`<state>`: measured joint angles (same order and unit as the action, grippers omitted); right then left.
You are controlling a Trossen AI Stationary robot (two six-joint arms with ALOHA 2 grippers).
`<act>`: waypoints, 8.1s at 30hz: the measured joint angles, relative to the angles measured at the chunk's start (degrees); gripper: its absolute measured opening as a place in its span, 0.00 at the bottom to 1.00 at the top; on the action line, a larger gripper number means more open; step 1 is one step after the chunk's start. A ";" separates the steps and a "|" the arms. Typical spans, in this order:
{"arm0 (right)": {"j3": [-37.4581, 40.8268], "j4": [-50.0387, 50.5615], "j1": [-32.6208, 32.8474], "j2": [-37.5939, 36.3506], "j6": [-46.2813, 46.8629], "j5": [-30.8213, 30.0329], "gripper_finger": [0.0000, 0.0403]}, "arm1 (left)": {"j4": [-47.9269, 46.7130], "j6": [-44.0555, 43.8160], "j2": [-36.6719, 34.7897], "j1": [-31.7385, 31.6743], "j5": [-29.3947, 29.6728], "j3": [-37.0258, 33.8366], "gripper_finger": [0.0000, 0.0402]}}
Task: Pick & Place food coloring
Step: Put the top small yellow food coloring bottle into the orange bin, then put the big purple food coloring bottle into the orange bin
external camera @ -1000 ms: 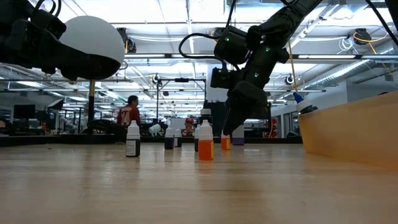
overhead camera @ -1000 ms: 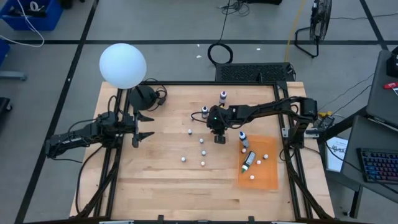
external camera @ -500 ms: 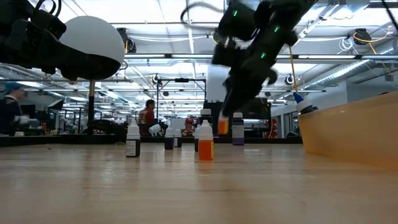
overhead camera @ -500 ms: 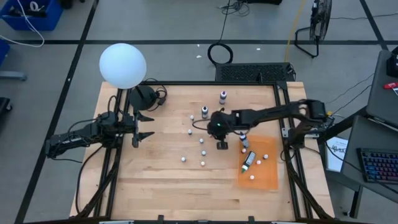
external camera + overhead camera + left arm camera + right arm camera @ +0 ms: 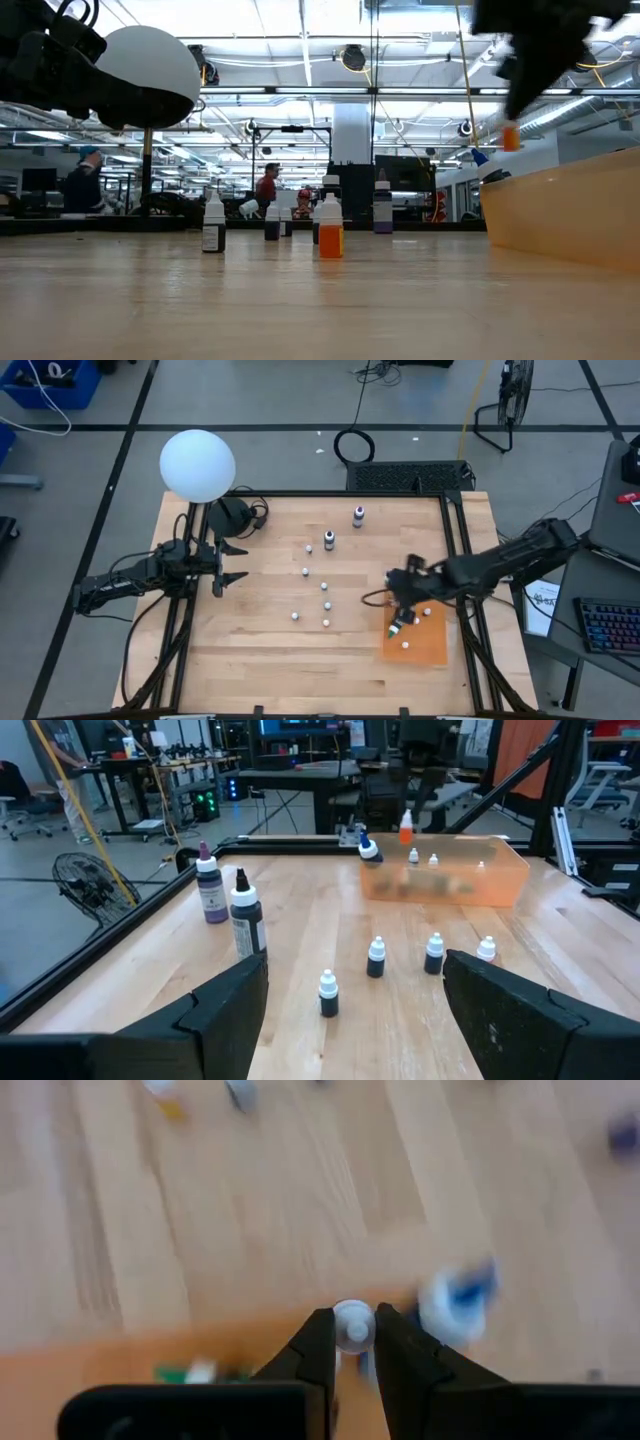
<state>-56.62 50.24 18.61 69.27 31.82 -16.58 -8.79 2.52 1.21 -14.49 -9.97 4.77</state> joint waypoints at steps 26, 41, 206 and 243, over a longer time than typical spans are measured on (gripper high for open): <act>29.27 -15.33 0.43 -11.97 18.38 -0.42 0.09 | 0.03 0.00 0.00 -0.01 0.01 -0.01 0.74; 29.64 -18.74 0.11 -11.91 16.54 0.18 0.43 | 0.03 0.00 0.01 0.01 -0.01 -0.01 0.74; 5.09 14.96 2.76 -20.27 19.98 -12.07 0.26 | 0.01 0.02 0.01 -0.01 -0.01 0.00 0.74; 23.73 4.25 8.13 -24.48 35.00 -4.84 0.56 | 0.01 0.02 0.01 -0.01 0.00 0.01 0.74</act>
<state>-32.88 54.49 26.74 44.79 66.83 -21.43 -8.78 2.55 1.23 -14.50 -9.96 4.78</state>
